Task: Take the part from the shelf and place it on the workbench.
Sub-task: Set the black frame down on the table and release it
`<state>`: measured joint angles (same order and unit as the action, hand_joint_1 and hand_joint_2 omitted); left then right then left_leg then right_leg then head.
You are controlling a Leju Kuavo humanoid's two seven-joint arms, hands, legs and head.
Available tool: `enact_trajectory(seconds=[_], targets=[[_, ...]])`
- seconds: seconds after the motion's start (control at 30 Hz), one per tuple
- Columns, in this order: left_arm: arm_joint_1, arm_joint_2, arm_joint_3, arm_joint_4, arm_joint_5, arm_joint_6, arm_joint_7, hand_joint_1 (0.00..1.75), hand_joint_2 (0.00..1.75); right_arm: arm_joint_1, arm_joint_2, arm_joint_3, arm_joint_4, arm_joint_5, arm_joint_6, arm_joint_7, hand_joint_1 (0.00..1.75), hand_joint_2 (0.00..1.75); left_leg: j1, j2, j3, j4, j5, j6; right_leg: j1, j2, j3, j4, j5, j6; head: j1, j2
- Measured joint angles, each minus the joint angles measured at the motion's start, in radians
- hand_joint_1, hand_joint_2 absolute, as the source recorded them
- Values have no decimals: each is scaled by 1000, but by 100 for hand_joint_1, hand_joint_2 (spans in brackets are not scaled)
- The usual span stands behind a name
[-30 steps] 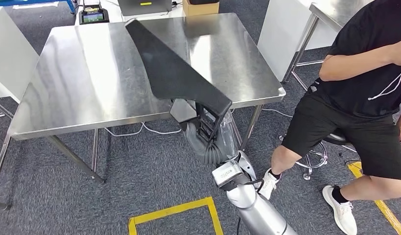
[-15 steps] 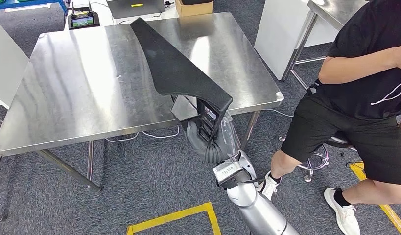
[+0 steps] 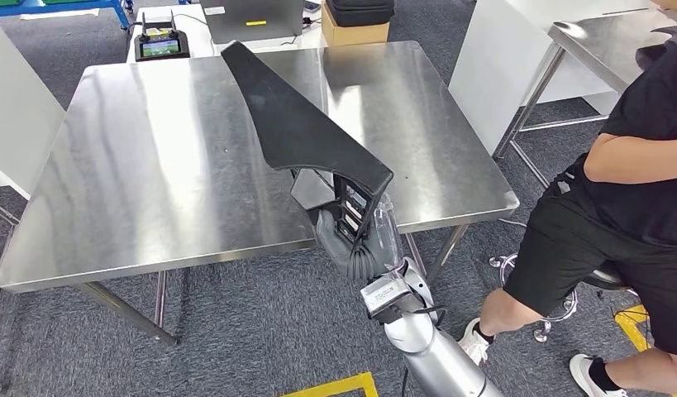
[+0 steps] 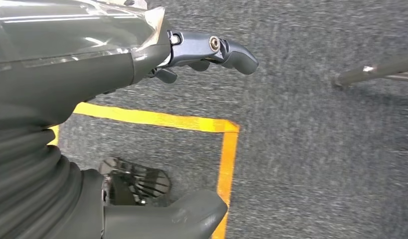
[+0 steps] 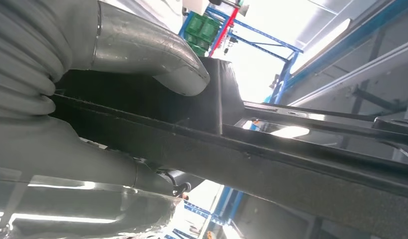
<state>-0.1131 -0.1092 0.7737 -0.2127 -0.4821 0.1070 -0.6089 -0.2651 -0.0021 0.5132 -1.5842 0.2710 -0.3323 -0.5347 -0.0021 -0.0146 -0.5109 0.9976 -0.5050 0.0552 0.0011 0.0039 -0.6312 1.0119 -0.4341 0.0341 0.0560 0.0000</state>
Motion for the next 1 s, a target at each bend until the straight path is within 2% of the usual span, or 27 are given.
enact_trajectory(seconds=[0.03,0.07,0.13,0.2,0.27,0.3,0.33,0.37,0.4,0.47,0.5,0.53,0.6,0.67,0.7,0.73,0.8,0.83,0.87,0.9,0.93,0.97,1.0], targets=[[-2,-1,-1,0,0,0,1,0,175,-1,0,0,0,0,0,0,175,175,0,0,7,-2,-5,-5,5,-1,9,-18,23,-8,-1,0],[-3,-2,-1,0,-1,1,1,0,175,-3,0,0,1,1,-1,0,175,175,0,-1,14,0,-4,-12,7,-1,14,-24,25,-19,-1,0],[-6,-2,-3,0,-4,0,2,0,175,-4,0,0,0,4,-3,0,175,175,1,1,7,28,6,-23,-1,2,42,-40,24,-37,0,0],[-9,-3,-4,-1,-6,-2,2,0,175,-4,1,0,0,11,-6,-1,175,175,5,4,-40,112,4,-32,-11,3,70,-54,14,-52,-2,0],[-10,-3,-4,-1,-6,-2,3,0,175,-4,2,1,0,20,-9,-1,175,175,12,6,-120,222,-40,-42,-11,3,87,-57,-1,-64,-4,0],[-10,-3,-4,-1,-6,-2,4,0,175,-2,2,1,0,24,-10,0,175,175,15,7,-158,262,-68,-48,-11,4,95,-56,-10,-65,-4,0],[-10,-2,-4,-1,-6,-2,5,0,175,0,2,1,0,28,-10,0,175,175,18,7,-185,279,-87,-53,-11,6,104,-56,-19,-64,-4,0],[-10,-2,-4,-1,-5,-3,5,0,175,2,2,2,0,31,-10,0,175,175,22,8,-198,267,-85,-58,-12,8,116,-56,-28,-61,-4,0],[-10,0,-4,-1,-5,-3,6,0,175,2,3,2,0,35,-10,2,175,175,25,10,-194,226,-58,-61,-13,9,129,-56,-39,-58,-4,0],[-9,2,-4,-1,-2,-4,6,0,175,0,3,3,3,47,-11,6,175,175,30,13,-163,97,42,-64,-13,10,158,-55,-63,-48,-4,0],[-9,3,-4,0,0,-5,6,0,175,-5,4,5,6,58,-13,11,175,175,30,15,-148,49,76,-60,-11,11,167,-54,-74,-42,-4,0],[-9,3,-3,0,1,-6,5,0,175,-11,5,7,10,72,-16,19,175,175,28,16,-137,20,97,-53,-8,12,171,-54,-85,-34,-4,0],[-10,3,-3,0,2,-8,5,0,175,-26,8,13,18,104,-22,37,175,175,22,15,-127,12,90,-34,-4,14,179,-48,-93,-18,-3,0],[-10,3,-3,-1,4,-10,4,0,175,-46,11,23,31,149,-29,60,175,175,21,12,-111,7,86,-18,-4,11,169,-9,-97,-7,-1,0],[-11,3,-3,-1,6,-11,3,0,175,-60,14,30,43,181,-33,74,175,175,21,12,-101,5,81,-10,-6,9,143,33,-100,-4,1,0],[-11,3,-3,-1,8,-11,3,0,175,-74,16,39,57,217,-38,89,175,175,22,12,-92,3,76,-5,-9,7,103,93,-108,-2,2,0],[-11,3,-2,-1,11,-11,3,0,175,-99,20,59,92,296,-46,126,175,175,21,10,-77,3,61,1,-11,6,8,220,-145,-4,3,0],[-10,3,-2,-1,12,-11,3,0,175,-111,22,70,113,340,-48,151,175,175,21,9,-67,3,51,1,-11,6,-32,257,-166,-5,3,0],[-9,3,-2,-1,11,-12,2,0,175,-126,26,83,137,388,-49,181,175,175,21,7,-55,3,41,0,-12,6,-59,264,-178,-4,3,0],[-8,2,-2,-1,10,-14,0,0,175,-143,31,95,163,435,-49,210,175,175,22,5,-41,3,30,-2,-12,5,-69,238,-170,0,3,0],[-7,1,-2,-1,7,-17,-2,0,175,-163,37,107,191,480,-48,236,175,175,22,4,-26,3,19,-4,-13,3,-65,184,-138,9,3,0],[-7,0,-2,0,3,-21,-4,0,175,-184,42,117,218,520,-48,260,175,175,22,2,-16,2,8,-8,-14,0,-55,116,-82,18,4,0],[-8,0,-3,0,-2,-25,-3,0,175,-206,49,126,247,561,-48,284,175,175,20,1,-4,3,-2,-13,-14,-4,-48,56,-28,21,3,0]])
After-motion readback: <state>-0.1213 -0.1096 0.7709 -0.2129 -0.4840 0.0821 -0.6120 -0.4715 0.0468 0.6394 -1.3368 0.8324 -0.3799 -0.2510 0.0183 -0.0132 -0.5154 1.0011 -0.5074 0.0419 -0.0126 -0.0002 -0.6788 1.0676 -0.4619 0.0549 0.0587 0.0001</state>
